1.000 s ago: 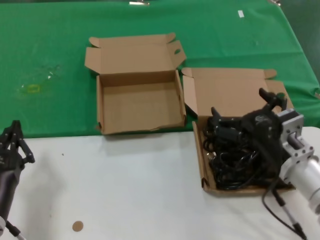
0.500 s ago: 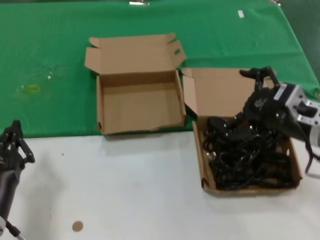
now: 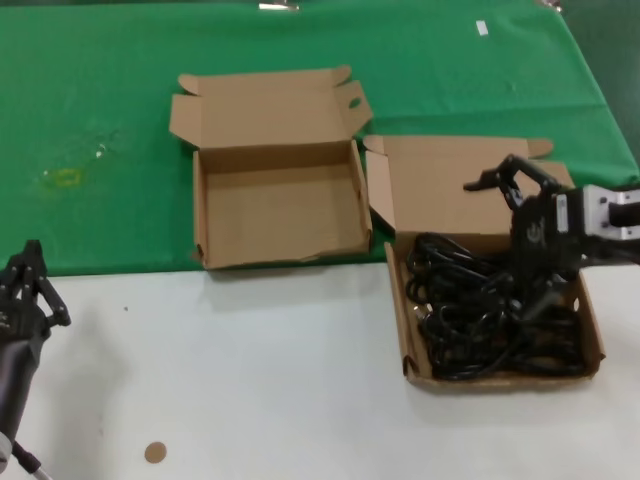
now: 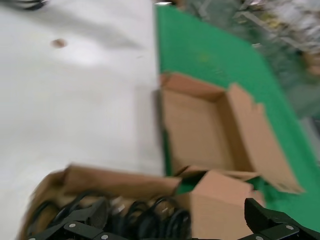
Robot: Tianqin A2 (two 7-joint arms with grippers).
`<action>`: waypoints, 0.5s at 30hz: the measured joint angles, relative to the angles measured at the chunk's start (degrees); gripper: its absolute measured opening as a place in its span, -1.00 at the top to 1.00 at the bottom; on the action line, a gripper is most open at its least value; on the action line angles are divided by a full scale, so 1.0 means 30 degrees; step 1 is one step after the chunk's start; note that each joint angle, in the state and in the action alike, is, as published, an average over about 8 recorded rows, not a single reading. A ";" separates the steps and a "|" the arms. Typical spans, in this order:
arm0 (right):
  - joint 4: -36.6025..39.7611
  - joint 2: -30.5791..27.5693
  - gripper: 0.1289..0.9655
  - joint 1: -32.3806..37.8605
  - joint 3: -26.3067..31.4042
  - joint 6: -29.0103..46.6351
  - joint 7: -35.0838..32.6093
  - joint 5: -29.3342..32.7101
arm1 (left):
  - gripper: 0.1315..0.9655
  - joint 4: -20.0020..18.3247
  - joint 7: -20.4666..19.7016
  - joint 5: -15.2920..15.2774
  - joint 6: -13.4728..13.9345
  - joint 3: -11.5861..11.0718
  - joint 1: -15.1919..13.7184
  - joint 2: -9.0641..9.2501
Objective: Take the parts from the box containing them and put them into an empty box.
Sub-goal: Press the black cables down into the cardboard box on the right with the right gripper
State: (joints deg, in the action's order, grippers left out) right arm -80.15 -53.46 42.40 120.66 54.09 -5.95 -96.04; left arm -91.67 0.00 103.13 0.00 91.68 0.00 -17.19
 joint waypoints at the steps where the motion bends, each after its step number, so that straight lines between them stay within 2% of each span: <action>1: 0.0282 0.0008 -1.00 0.0311 0.0078 0.0708 -0.0307 0.0121 | 0.97 0.0000 0.0000 0.0000 0.0000 0.0000 0.0000 0.0000; 8: 0.1953 -0.0047 -1.00 0.2125 0.0724 0.5199 -0.2129 0.1277 | 0.97 0.0000 0.0000 0.0000 0.0000 0.0000 0.0000 0.0000; 15: 0.3382 0.0536 -0.99 0.3147 0.1041 0.7298 -0.3553 0.2414 | 0.97 0.0000 0.0000 -0.0001 0.0000 0.0000 0.0000 0.0000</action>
State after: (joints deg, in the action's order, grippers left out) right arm -70.01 -51.85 51.84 123.79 75.98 -16.61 -88.79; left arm -91.67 -0.01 103.12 0.00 91.68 0.00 -17.19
